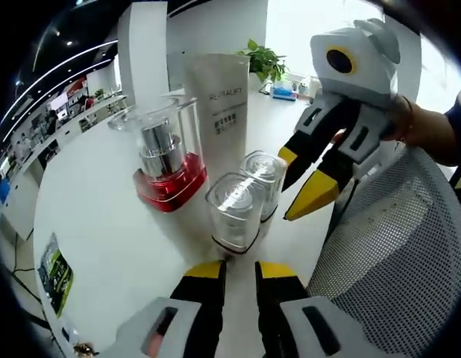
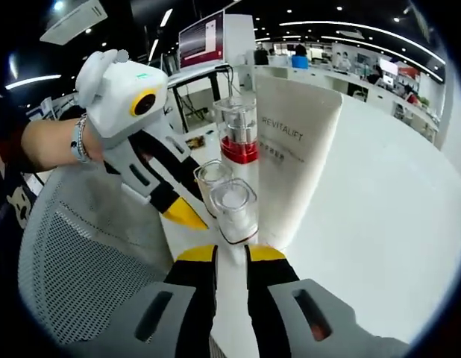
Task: Arrange the skincare products in the storage area until every visible bottle or jar stands upright without overlapping.
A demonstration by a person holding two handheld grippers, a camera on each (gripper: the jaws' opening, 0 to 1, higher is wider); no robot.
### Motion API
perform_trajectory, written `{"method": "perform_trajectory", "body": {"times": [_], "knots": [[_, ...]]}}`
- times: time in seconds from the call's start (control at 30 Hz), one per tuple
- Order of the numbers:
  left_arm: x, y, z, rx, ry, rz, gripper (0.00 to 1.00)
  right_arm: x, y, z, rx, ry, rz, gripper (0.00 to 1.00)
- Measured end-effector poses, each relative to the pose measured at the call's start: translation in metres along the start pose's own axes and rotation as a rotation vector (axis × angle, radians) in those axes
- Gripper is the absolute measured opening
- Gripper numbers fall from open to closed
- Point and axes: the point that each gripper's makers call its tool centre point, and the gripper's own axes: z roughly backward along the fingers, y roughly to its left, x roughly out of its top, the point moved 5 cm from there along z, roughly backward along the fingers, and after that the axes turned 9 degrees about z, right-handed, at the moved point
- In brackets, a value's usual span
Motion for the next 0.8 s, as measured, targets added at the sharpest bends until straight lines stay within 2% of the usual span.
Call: {"method": "perform_trajectory", "body": {"times": [0.4,0.8], "knots": [[-0.0006,-0.0015,-0.0016,0.001,0.009,-0.01,0.16,-0.0014,-0.0035,-0.0009,-0.013,0.001,0.003,0.12],[-0.0042,0.003,0.0068,-0.021,0.027,0.032,0.17,-0.0038,-0.0015,0.0062,-0.03,-0.004,-0.001,0.14]]}}
